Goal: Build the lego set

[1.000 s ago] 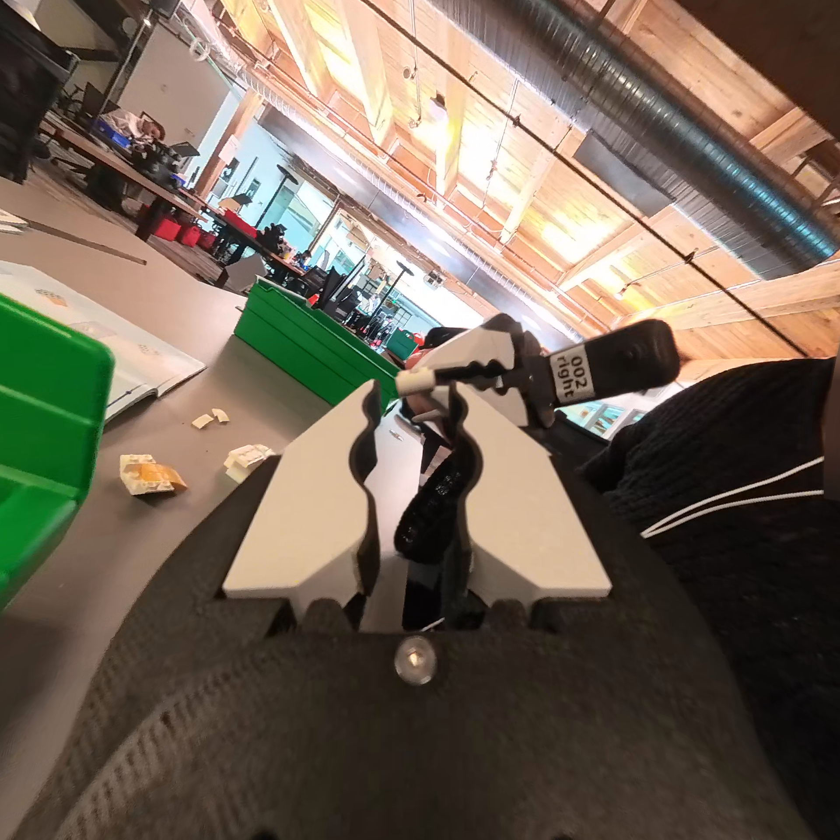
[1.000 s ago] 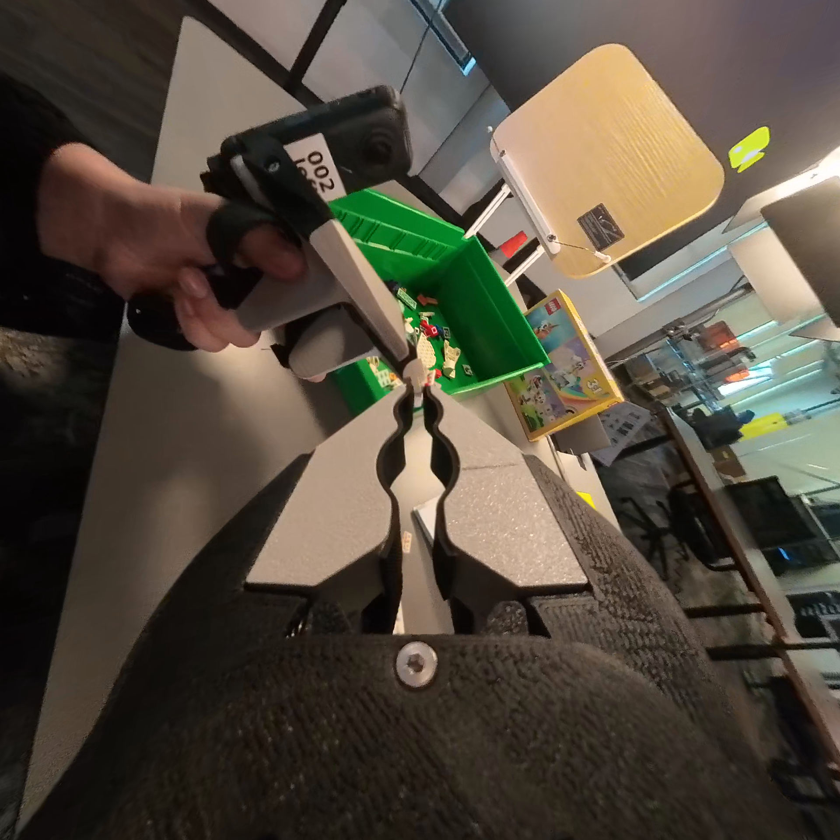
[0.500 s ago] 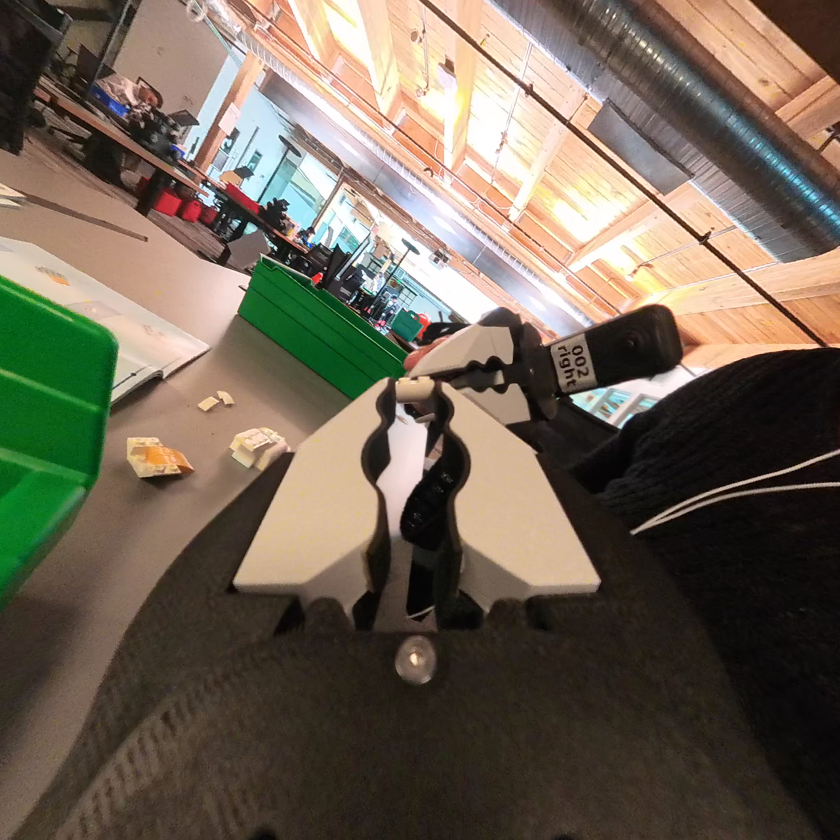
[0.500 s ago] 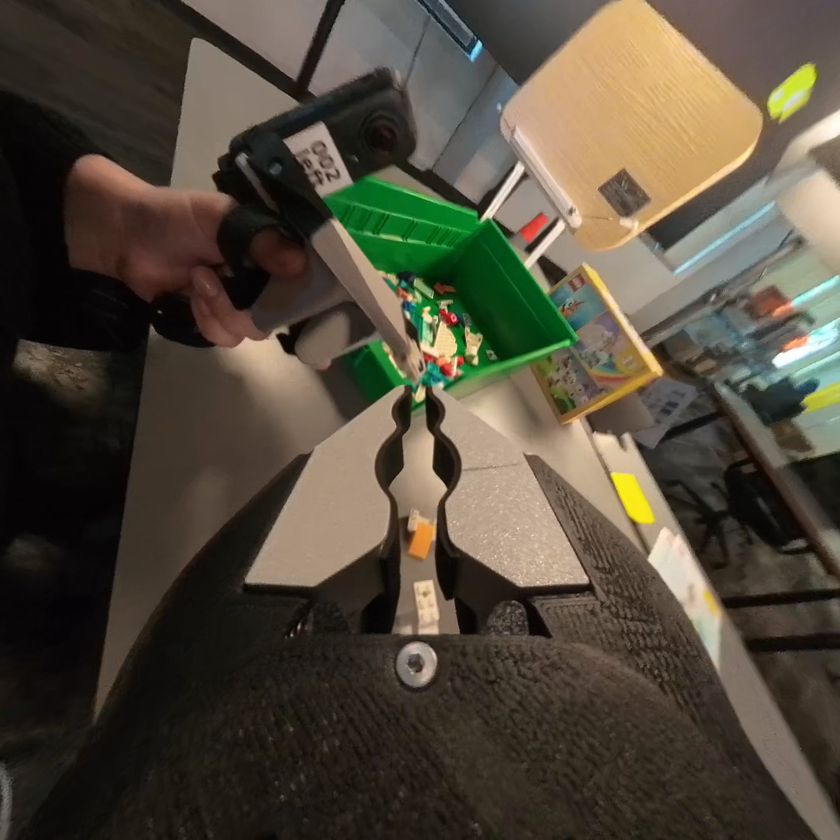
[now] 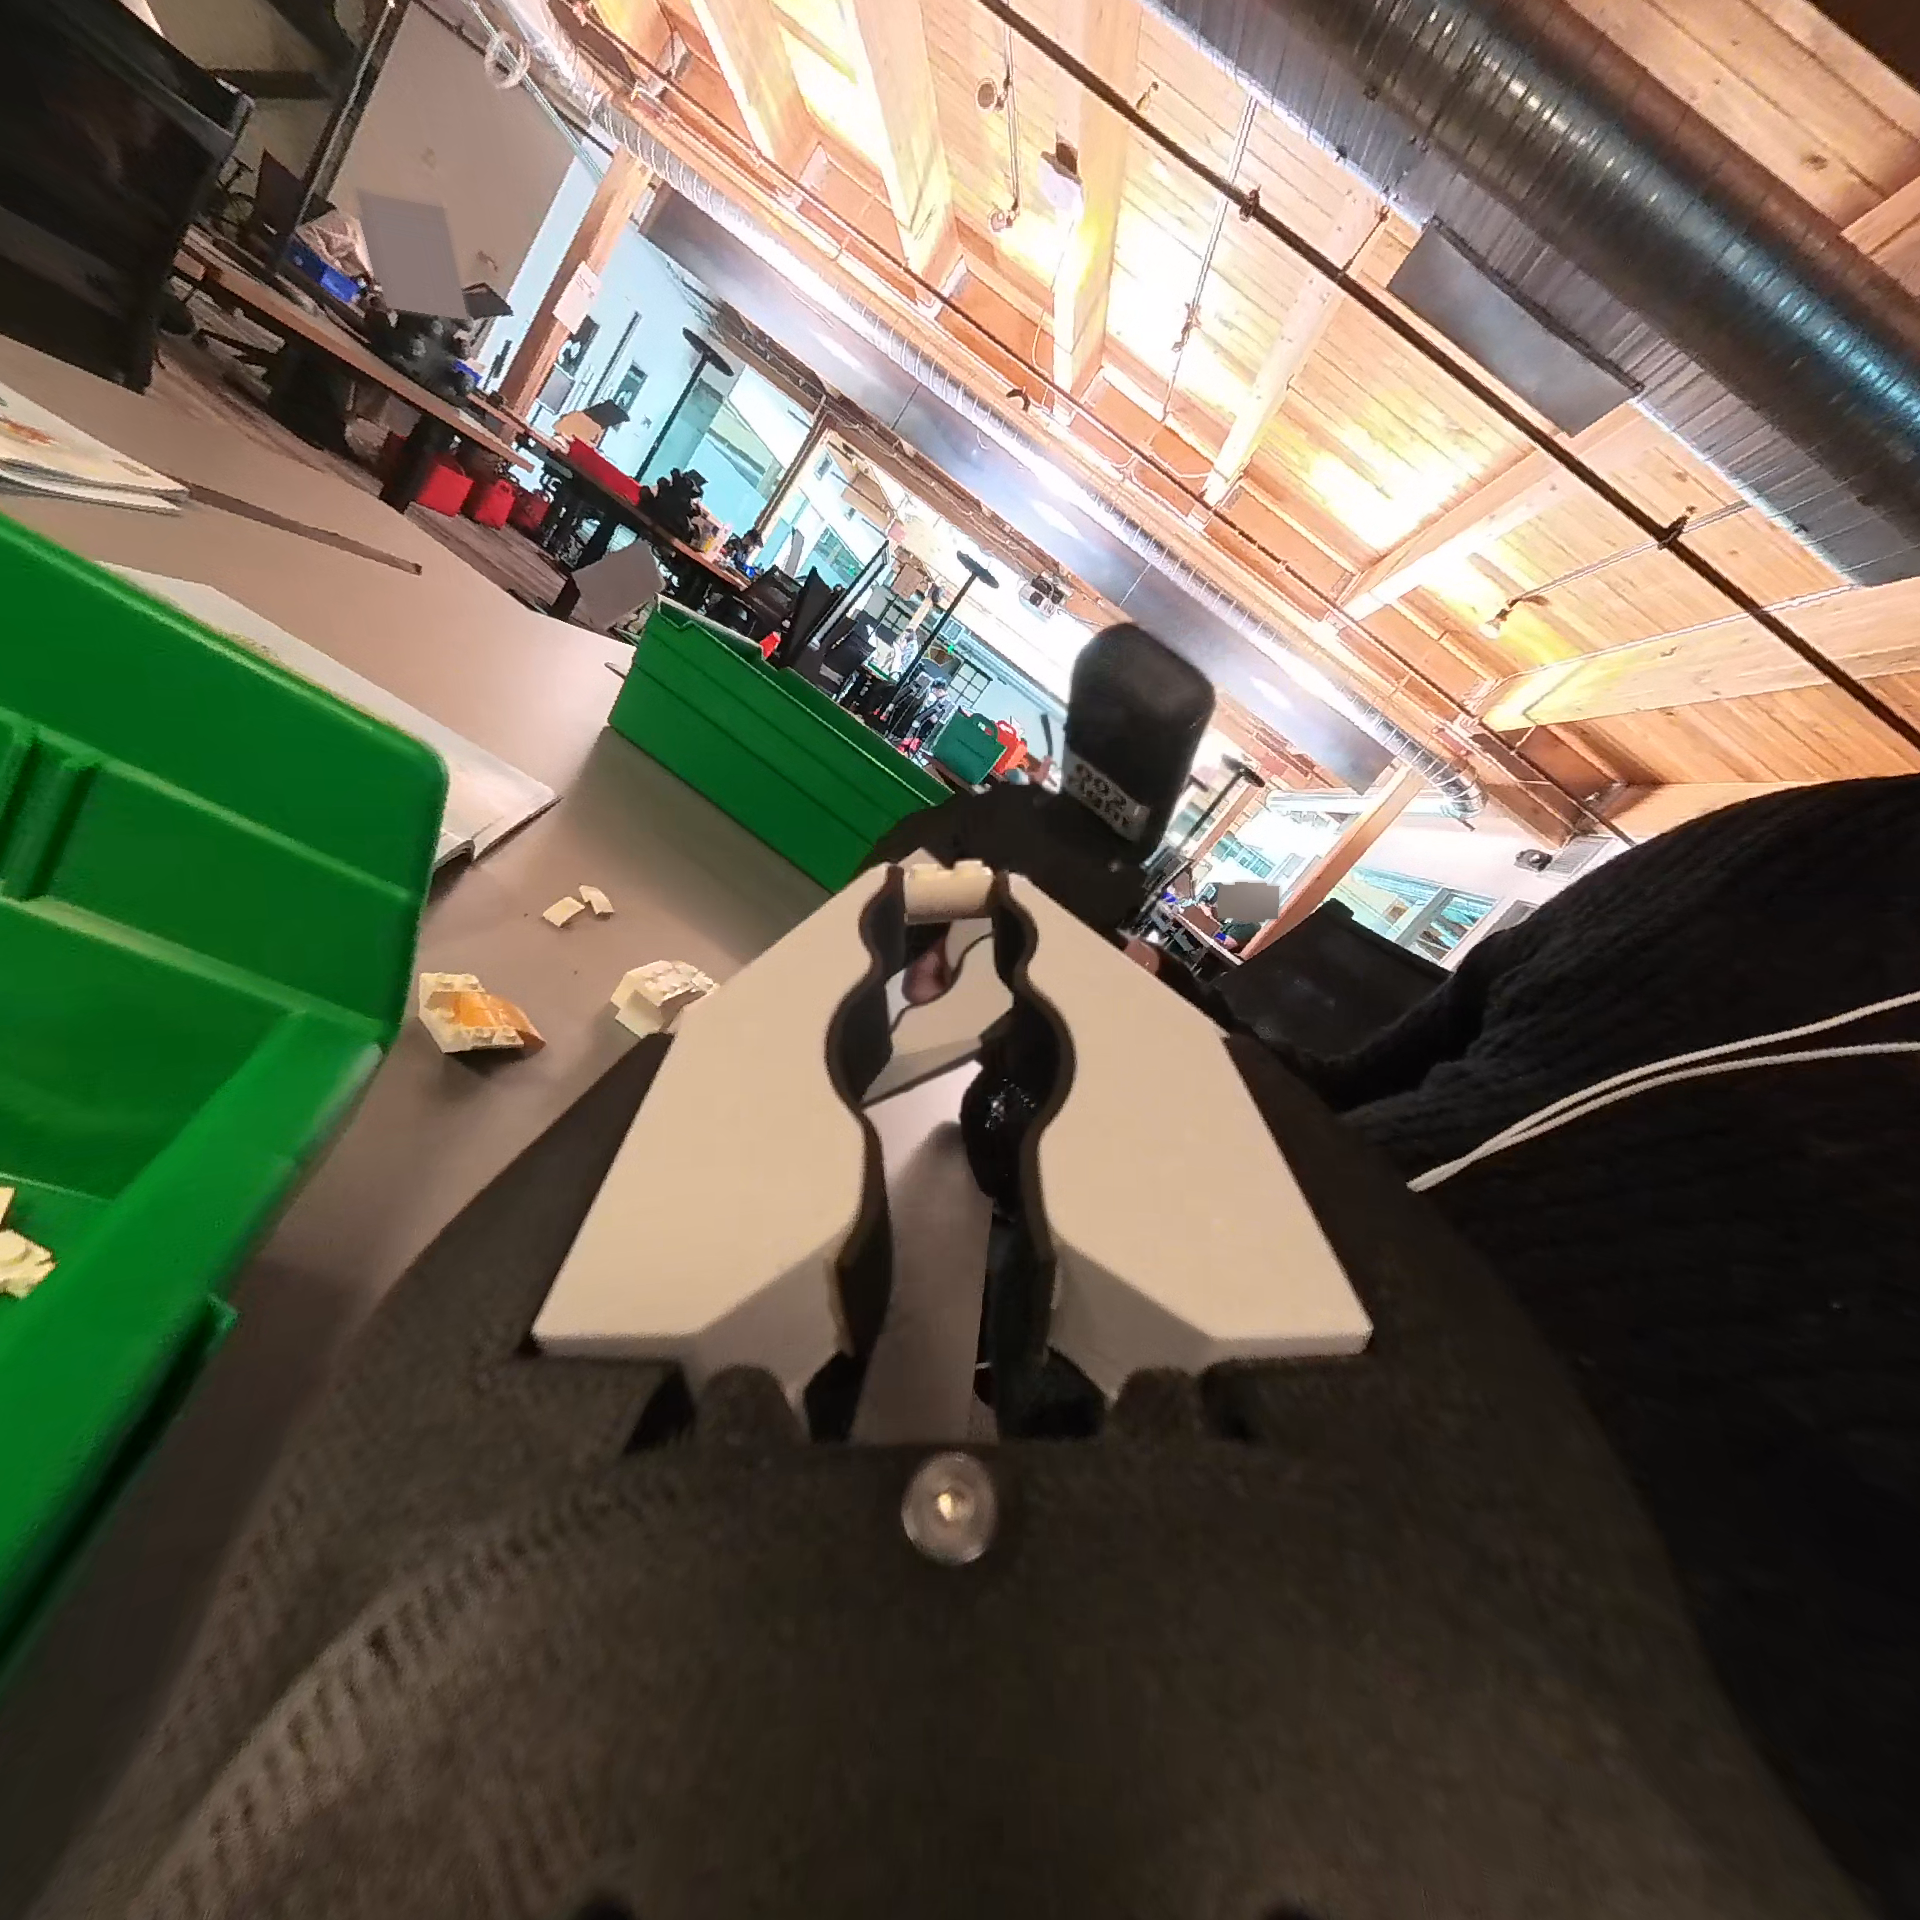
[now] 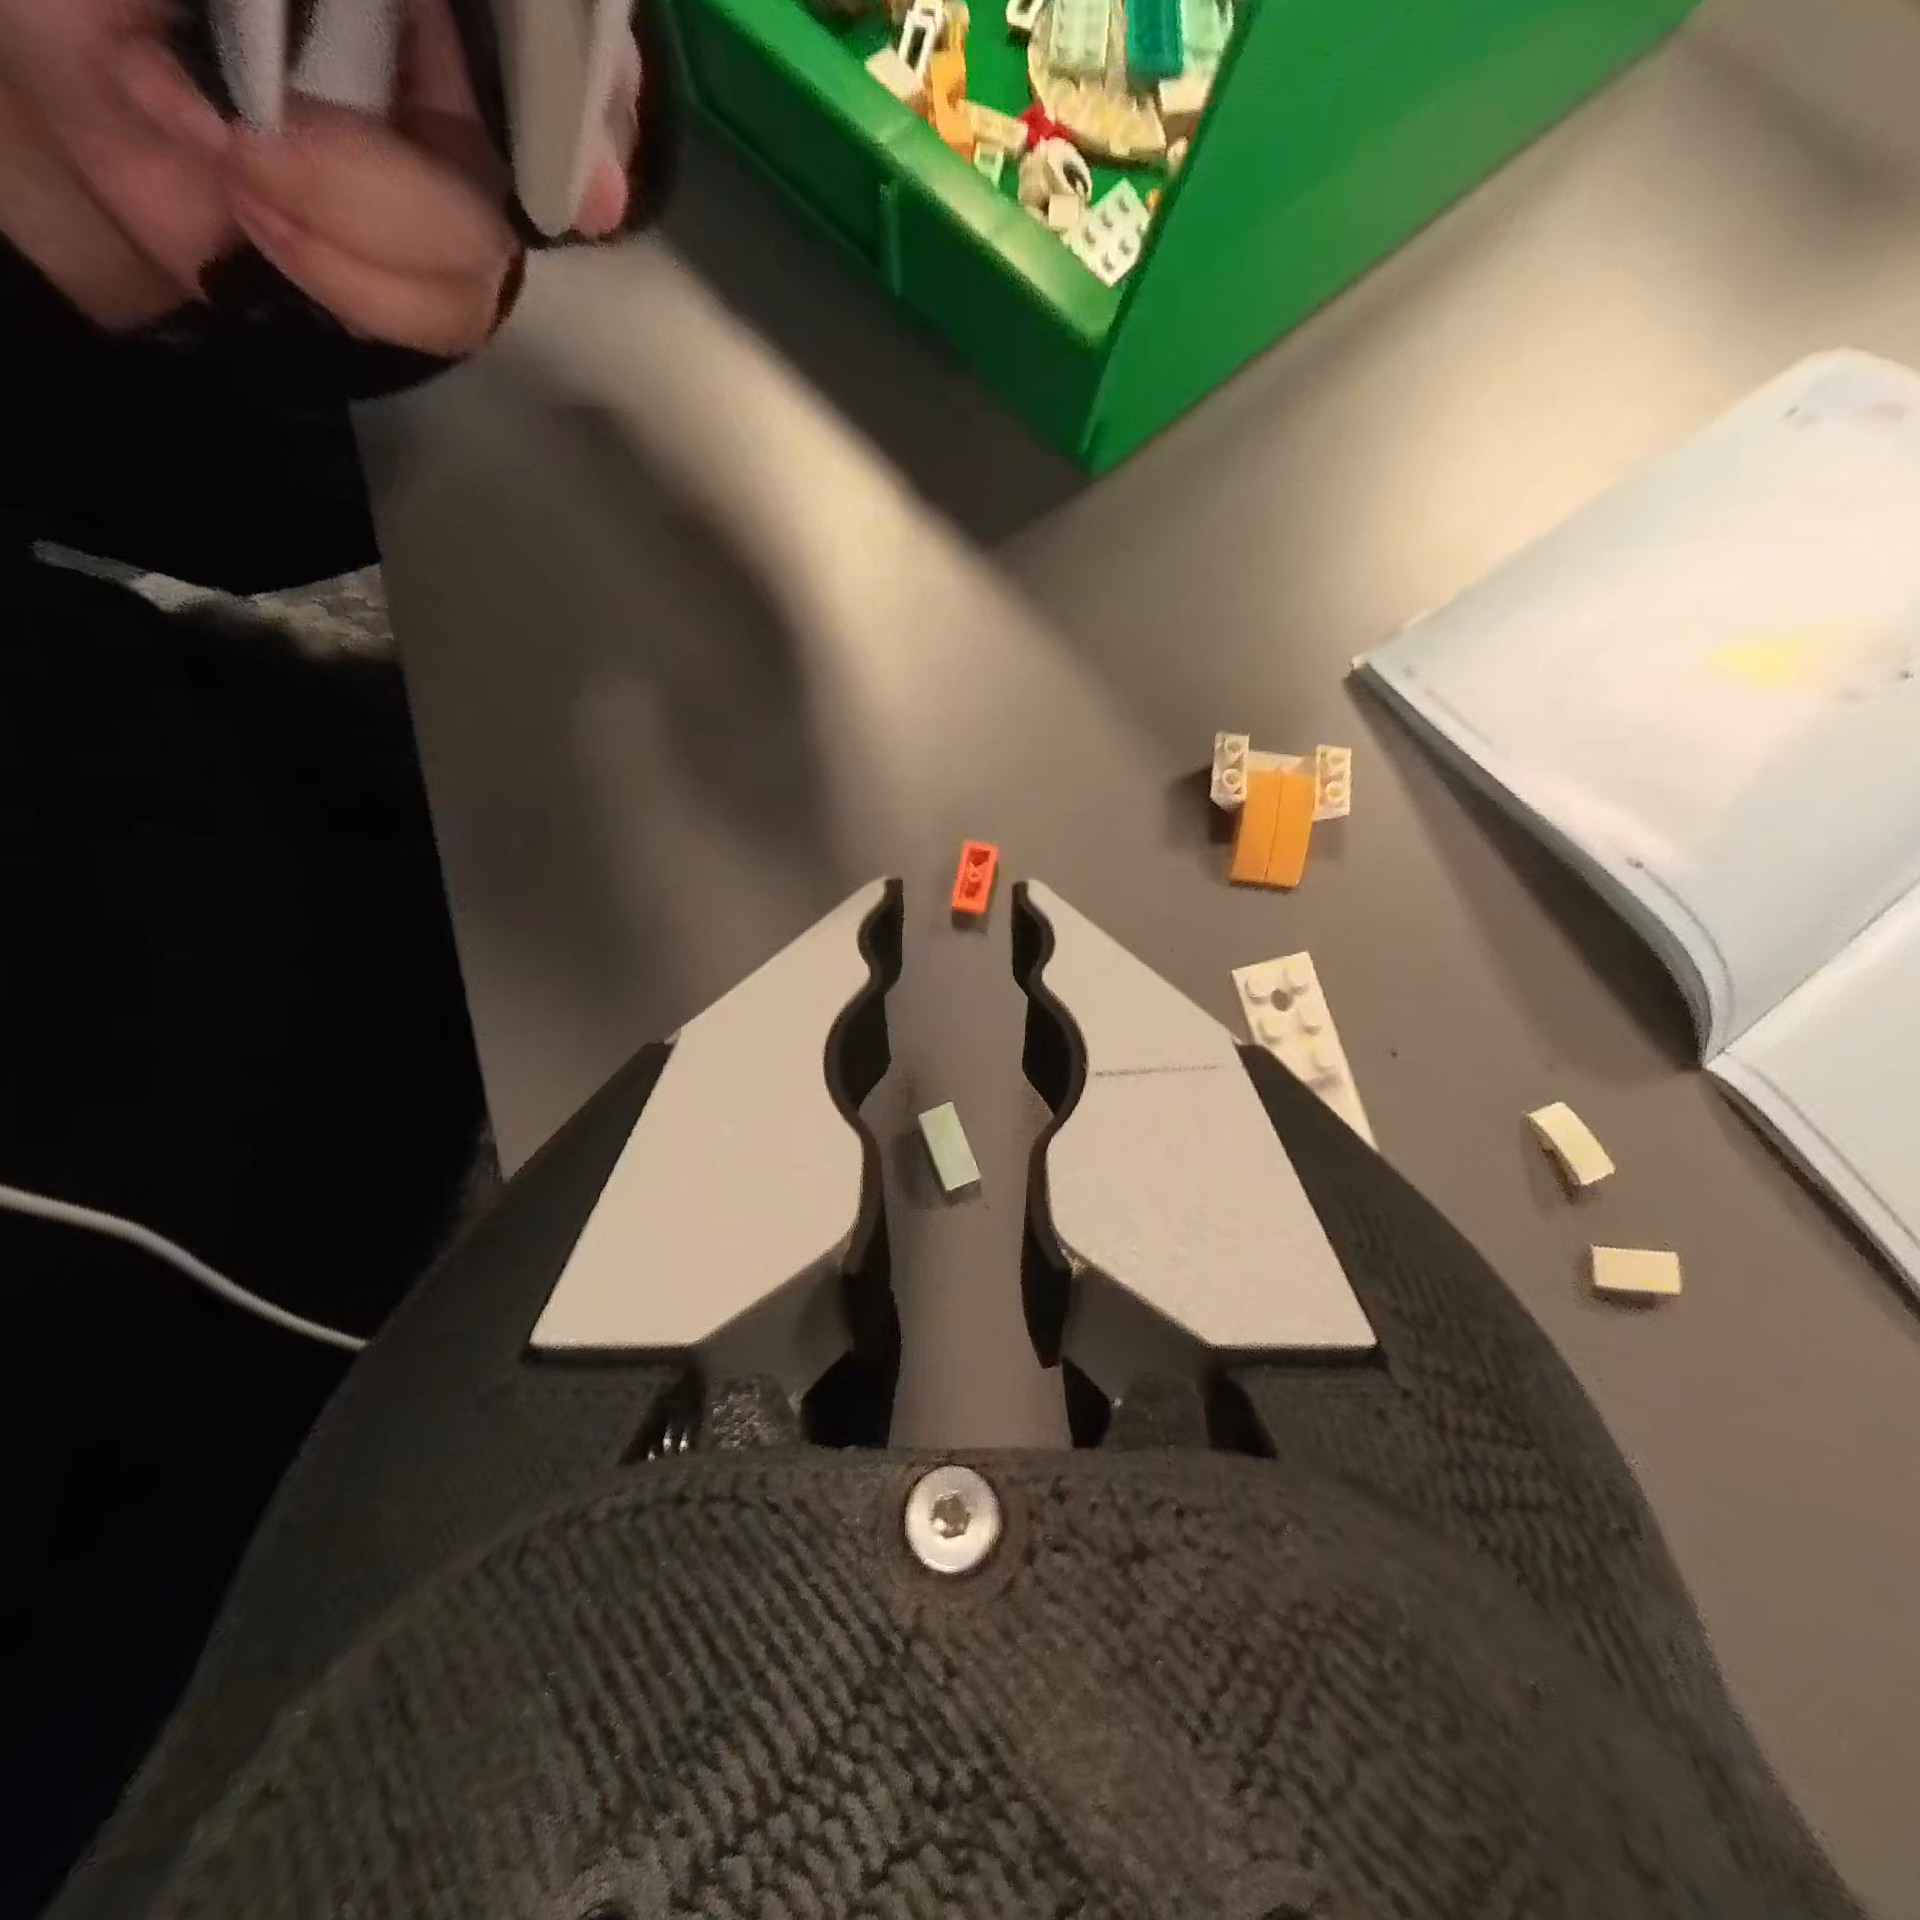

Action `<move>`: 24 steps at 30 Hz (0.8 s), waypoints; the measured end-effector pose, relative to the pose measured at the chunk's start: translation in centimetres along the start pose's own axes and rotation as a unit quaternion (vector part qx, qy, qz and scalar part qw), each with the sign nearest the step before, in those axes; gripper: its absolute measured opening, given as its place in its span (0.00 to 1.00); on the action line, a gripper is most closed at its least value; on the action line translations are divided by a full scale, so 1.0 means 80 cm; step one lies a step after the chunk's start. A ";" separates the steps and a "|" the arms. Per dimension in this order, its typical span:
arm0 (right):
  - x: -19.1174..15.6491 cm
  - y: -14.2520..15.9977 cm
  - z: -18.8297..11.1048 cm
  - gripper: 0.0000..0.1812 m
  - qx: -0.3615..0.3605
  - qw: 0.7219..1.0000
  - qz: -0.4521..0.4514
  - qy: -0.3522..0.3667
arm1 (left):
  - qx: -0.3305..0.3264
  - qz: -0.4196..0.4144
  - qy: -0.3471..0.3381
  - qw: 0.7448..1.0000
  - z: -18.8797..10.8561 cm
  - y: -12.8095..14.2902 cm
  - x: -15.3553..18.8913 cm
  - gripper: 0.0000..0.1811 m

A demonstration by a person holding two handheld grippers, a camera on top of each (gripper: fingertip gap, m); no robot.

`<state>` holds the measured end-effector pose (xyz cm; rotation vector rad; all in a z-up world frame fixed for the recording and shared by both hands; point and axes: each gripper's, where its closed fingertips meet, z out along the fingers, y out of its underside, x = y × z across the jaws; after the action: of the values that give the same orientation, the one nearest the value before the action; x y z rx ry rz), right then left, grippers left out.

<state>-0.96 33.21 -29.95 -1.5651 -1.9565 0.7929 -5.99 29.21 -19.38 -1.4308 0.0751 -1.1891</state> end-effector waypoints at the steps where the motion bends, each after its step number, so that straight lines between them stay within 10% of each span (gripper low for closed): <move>1: 0.000 0.003 0.003 0.11 -0.006 1.000 0.005 -0.001 | 0.000 -0.002 0.000 1.000 0.000 0.000 0.000 0.08; 24: 0.004 0.017 0.026 0.10 -0.029 0.999 0.032 -0.007 | -0.008 0.037 -0.019 0.999 -0.011 0.001 -0.007 0.09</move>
<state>-1.60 33.51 -32.35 -1.6665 -1.9645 0.7821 -6.75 28.93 -19.98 -1.4514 0.1101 -1.1023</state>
